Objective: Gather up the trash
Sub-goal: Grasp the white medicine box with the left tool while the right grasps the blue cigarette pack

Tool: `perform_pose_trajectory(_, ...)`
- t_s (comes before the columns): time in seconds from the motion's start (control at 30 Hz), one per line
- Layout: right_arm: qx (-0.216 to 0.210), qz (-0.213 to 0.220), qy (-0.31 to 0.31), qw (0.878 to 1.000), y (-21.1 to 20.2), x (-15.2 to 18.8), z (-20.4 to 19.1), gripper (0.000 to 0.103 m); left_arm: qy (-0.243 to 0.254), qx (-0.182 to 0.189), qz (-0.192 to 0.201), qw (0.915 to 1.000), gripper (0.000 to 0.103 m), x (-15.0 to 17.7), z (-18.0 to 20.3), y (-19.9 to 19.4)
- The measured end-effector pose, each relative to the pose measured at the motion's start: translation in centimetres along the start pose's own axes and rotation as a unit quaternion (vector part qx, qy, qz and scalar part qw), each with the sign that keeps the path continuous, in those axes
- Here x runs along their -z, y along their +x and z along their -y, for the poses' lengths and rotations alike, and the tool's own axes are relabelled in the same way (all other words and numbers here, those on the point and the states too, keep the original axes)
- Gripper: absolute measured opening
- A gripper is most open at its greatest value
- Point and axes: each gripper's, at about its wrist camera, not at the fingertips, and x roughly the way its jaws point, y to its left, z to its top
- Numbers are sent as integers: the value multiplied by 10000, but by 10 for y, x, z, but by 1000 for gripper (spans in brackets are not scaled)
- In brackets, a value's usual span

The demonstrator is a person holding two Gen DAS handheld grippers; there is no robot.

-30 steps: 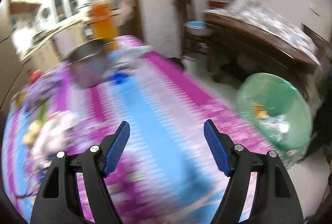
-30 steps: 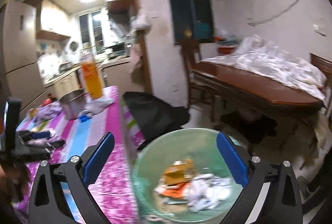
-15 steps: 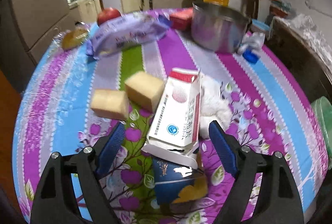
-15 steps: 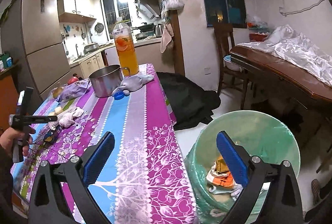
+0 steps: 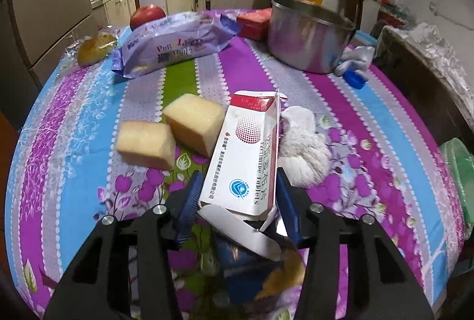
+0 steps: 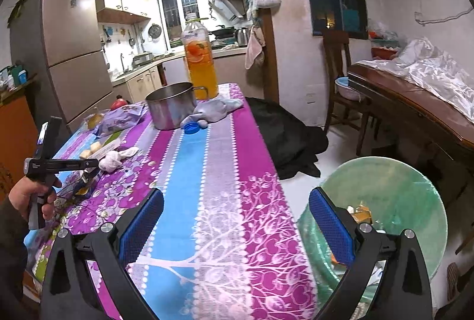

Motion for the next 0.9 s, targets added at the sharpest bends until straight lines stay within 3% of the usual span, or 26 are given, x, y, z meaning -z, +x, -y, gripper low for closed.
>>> perform_pose_trajectory(0.17,-143,-34,-120,9998,4,-1,-16,98,55,-150,332,9993,48,29,-12,-50)
perform_pose_trajectory(0.33,-363,-174,-234,9989,14,2,-35,98,-18,-357,50,9993,51,70,-39,-58)
perform_pose_trajectory(0.43,-539,-266,-362,9975,22,3,-54,98,-145,-483,-96,9987,55,77,-50,-51)
perform_pose_trajectory(0.5,-672,-331,-462,9961,26,2,-68,98,-149,-524,1,9985,69,76,-50,-55)
perform_pose_trajectory(0.57,-831,-432,-536,9942,31,3,-84,98,-27,-515,147,9986,77,72,-46,-60)
perform_pose_trajectory(0.67,-1075,-566,-496,9914,40,3,-99,98,79,-497,156,9986,80,65,-42,-56)
perform_pose_trajectory(0.77,-1501,-870,-416,9840,58,4,-128,98,189,-722,-117,9971,79,58,-45,-33)
perform_pose_trajectory(0.83,-1673,-1024,-537,9791,70,5,-153,98,186,-675,-322,9970,65,58,-49,-20)
perform_pose_trajectory(0.9,-1823,-1185,-687,9737,82,6,-180,98,19,-482,-250,9985,48,60,-55,-23)
